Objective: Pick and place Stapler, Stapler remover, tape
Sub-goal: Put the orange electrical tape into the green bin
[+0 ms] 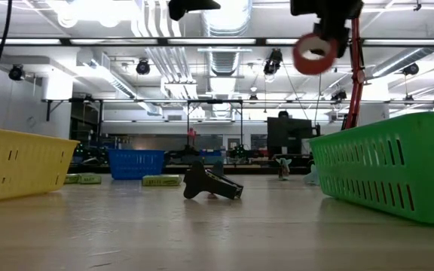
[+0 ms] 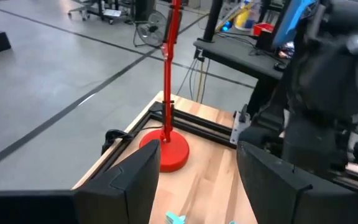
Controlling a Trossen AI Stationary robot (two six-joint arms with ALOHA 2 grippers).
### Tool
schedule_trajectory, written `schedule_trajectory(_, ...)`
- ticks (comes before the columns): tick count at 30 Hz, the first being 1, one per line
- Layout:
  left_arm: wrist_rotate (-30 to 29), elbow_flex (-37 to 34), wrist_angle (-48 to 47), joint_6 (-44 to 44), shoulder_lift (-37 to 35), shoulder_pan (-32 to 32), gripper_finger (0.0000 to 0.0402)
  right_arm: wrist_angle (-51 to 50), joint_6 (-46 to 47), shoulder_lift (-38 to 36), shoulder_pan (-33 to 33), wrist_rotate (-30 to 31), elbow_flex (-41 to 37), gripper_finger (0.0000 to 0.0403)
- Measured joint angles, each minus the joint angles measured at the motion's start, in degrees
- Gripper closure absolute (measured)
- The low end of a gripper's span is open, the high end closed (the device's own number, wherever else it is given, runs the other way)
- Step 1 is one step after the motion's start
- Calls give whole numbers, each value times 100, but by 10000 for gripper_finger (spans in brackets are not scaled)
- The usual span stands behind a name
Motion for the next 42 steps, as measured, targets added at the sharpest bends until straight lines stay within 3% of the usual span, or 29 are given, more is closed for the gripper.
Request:
schedule_trajectory(11,-14,-192,29,-22,9,0,186,-221,-339,770,916,205,-4,294)
schedule_trajectory(25,-9,-196,52,127,9,0,186,-294,-955,1822,1620,351,-7,294)
schedule_trajectory(42,-6,-199,-13,111,11,0,186,-327,-112,1963,2055,571,196,294)
